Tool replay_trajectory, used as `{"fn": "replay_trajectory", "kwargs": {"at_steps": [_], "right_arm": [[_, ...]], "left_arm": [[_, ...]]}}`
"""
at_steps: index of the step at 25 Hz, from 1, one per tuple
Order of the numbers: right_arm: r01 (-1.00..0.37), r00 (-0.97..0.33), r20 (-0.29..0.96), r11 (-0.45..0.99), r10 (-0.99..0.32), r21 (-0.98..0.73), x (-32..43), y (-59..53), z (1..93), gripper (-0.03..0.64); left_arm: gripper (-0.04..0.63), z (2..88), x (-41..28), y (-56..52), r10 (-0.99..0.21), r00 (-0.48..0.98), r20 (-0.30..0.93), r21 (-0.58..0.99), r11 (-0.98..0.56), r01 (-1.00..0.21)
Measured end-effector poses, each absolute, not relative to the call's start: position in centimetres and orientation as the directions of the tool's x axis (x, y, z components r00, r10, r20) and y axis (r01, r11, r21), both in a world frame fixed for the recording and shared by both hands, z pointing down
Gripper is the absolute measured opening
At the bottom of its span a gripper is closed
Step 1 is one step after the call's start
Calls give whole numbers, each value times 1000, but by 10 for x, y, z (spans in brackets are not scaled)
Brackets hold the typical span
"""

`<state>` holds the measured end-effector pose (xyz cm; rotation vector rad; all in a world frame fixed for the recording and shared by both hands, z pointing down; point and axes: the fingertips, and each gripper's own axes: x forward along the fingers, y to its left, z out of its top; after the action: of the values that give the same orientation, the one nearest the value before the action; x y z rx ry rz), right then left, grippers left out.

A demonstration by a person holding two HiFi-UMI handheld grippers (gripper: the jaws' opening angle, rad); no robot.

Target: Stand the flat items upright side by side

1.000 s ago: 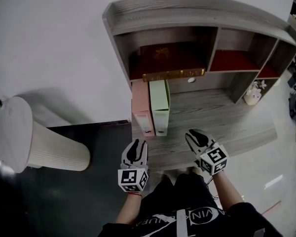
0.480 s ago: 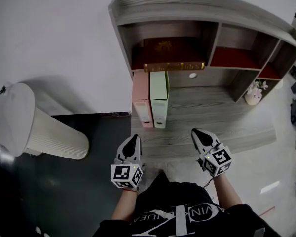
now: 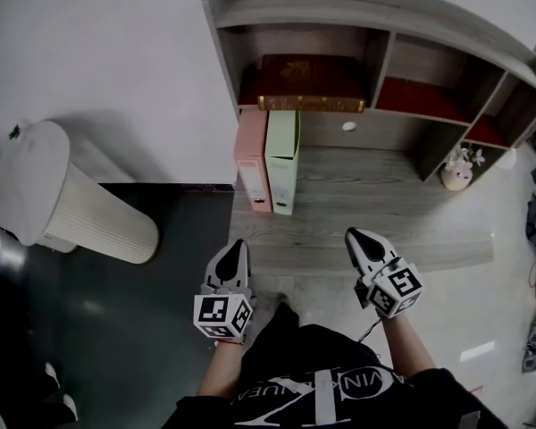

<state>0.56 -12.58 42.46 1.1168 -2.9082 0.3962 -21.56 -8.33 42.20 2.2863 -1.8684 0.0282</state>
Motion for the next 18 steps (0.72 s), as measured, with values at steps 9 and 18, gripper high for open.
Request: {"fn": "replay_trajectory", "kwargs": {"at_steps": [9,18], "right_arm": [[-647,-755,66,726,-652,-233,24,-103,422,9],[-645,-755,48,728,-654,-233,35,-89,419,9]], "left_arm": [[5,413,-216,-48,-984,137,116,110,-125,-986],[5,404,-220,-24,-995,66,81,86,-59,-995]]}}
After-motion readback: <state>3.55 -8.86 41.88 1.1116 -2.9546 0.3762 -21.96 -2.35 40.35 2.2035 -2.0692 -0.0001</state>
